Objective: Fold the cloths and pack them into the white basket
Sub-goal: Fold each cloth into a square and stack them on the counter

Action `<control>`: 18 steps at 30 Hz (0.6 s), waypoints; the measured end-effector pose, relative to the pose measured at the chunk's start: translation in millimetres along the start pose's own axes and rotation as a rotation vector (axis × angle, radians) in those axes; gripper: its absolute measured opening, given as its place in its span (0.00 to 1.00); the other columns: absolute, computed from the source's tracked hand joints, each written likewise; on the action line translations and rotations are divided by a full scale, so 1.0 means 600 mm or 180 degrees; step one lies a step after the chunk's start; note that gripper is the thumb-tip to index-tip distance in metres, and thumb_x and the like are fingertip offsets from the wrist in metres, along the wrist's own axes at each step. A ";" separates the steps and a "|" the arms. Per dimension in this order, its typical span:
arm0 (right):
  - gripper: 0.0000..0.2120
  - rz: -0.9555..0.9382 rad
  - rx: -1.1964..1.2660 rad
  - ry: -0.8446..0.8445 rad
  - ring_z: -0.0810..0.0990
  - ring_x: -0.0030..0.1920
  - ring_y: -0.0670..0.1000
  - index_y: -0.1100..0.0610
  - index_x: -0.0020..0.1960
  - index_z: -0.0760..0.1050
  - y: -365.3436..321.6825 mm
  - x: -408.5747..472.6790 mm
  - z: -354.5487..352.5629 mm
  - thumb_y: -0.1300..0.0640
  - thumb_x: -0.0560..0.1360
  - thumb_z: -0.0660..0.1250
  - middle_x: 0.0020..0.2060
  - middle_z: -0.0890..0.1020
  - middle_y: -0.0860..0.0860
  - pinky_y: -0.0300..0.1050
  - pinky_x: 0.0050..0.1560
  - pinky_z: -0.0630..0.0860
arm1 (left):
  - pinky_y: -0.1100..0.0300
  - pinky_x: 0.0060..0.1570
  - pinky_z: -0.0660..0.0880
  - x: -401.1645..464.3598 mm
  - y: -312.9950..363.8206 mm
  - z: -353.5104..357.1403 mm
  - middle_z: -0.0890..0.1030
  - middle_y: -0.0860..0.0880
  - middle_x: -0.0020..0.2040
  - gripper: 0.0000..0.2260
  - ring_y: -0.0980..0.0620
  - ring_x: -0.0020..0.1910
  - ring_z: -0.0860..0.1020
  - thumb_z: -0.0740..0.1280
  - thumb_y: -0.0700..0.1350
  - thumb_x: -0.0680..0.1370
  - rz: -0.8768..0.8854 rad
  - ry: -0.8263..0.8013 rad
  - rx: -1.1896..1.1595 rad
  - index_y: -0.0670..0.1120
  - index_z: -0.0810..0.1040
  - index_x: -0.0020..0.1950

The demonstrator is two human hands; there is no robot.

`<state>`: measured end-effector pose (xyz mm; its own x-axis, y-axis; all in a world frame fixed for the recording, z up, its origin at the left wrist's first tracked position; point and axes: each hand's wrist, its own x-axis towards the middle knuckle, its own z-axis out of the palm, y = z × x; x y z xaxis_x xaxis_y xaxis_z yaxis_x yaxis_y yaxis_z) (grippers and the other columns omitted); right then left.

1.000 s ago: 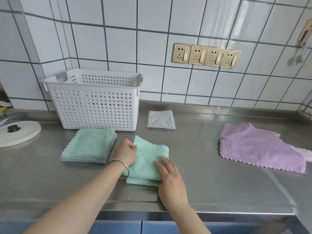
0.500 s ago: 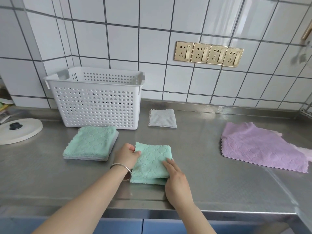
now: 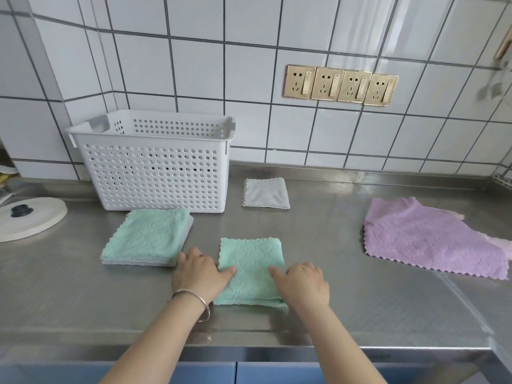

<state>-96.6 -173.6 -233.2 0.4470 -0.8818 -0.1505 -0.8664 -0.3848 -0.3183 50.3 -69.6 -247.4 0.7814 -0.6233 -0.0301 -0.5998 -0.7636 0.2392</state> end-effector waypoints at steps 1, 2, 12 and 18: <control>0.27 0.0007 -0.0006 -0.0089 0.70 0.62 0.55 0.57 0.62 0.73 -0.003 0.000 0.005 0.39 0.75 0.54 0.60 0.74 0.53 0.49 0.59 0.68 | 0.56 0.61 0.67 0.000 0.000 0.003 0.73 0.45 0.58 0.24 0.43 0.59 0.69 0.59 0.66 0.72 0.0005 -0.0059 -0.0051 0.47 0.81 0.49; 0.25 0.0004 0.0076 -0.0126 0.71 0.62 0.55 0.58 0.63 0.71 -0.005 0.000 0.011 0.41 0.75 0.55 0.60 0.74 0.54 0.48 0.58 0.69 | 0.56 0.60 0.68 0.000 0.002 0.004 0.74 0.45 0.56 0.22 0.43 0.57 0.70 0.60 0.64 0.72 0.0011 -0.0085 -0.0175 0.47 0.80 0.46; 0.08 -0.0199 0.2383 0.0301 0.72 0.35 0.45 0.57 0.49 0.68 -0.023 0.097 -0.044 0.53 0.77 0.61 0.39 0.74 0.47 0.36 0.30 0.66 | 0.60 0.42 0.66 0.087 0.100 -0.030 0.74 0.50 0.47 0.14 0.52 0.40 0.73 0.65 0.50 0.75 -0.0372 0.0294 -0.3288 0.43 0.70 0.55; 0.13 -0.0046 0.2854 0.0361 0.74 0.43 0.52 0.59 0.58 0.69 -0.085 0.291 -0.081 0.52 0.77 0.61 0.47 0.76 0.53 0.43 0.35 0.68 | 0.62 0.43 0.69 0.273 0.176 -0.053 0.76 0.45 0.60 0.19 0.50 0.46 0.74 0.64 0.42 0.74 -0.0313 0.0763 -0.3310 0.44 0.68 0.65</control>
<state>15.2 -321.3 -197.6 0.3907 -0.9184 -0.0626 -0.3408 -0.0811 -0.9366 120.6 -247.0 -196.3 0.8996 -0.4310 0.0701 -0.1799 -0.2194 0.9589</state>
